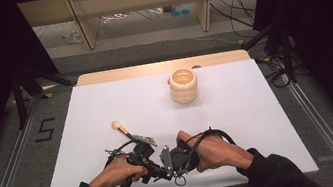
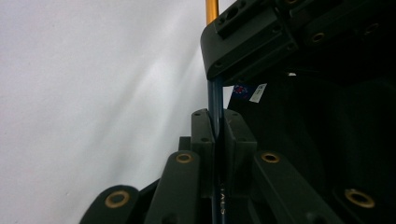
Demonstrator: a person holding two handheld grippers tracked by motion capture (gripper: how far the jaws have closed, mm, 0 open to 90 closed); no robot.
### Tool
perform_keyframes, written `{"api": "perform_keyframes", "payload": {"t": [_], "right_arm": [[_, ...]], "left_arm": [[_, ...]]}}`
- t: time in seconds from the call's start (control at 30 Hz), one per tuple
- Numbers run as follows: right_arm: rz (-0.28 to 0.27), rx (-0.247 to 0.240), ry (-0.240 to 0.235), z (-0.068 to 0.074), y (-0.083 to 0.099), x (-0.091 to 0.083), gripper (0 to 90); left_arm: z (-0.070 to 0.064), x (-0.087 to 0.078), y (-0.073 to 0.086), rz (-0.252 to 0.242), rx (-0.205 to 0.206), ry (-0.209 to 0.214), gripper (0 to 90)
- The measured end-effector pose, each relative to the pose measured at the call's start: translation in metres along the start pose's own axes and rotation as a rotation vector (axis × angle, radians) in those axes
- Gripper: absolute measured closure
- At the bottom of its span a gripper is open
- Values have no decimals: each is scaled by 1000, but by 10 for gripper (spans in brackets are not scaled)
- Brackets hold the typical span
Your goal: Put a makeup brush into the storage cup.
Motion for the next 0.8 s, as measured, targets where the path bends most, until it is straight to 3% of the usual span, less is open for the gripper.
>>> {"api": "perform_keyframes", "payload": {"t": [0.23, 0.37, 0.4, 0.43, 0.5, 0.6, 0.67, 0.7, 0.73, 0.8], "right_arm": [[-3, 18, 20, -3, 0, -1, 817], [-4, 40, 54, -8, 0, -7, 718], [-19, 86, 90, -11, 0, -15, 658], [-19, 86, 90, -11, 0, -15, 658], [-49, 130, 115, -15, 1, -22, 626], [-129, 244, 203, -28, 4, -36, 538], [-175, 314, 255, -36, 7, -44, 480], [-208, 311, 290, -44, 9, -48, 470], [-234, 376, 325, -47, 11, -54, 447], [-299, 424, 350, -53, 15, -62, 419]], "left_arm": [[1, -1, -2, -22, 16, -22, 843], [3, -2, -4, -39, 28, -40, 843], [4, -4, -4, -43, 34, -49, 843], [4, -4, -5, -52, 30, -52, 843], [7, -6, -9, -86, 20, -75, 843], [7, -7, -13, -152, -2, -93, 842], [11, -11, -17, -171, 18, -114, 843], [14, -12, -18, -180, 32, -128, 843], [15, -13, -19, -195, 20, -136, 843], [18, -16, -20, -199, 36, -140, 842]]}}
Point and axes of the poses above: each handheld gripper's, and its own axes: x roughly forward along the jaws, y roughly out of its underside, z roughly to its left, the point moved 9 cm from there along x, roughly forward along the jaws, and after that the axes turned 4 degrees about -z, right-handed, at the moved point
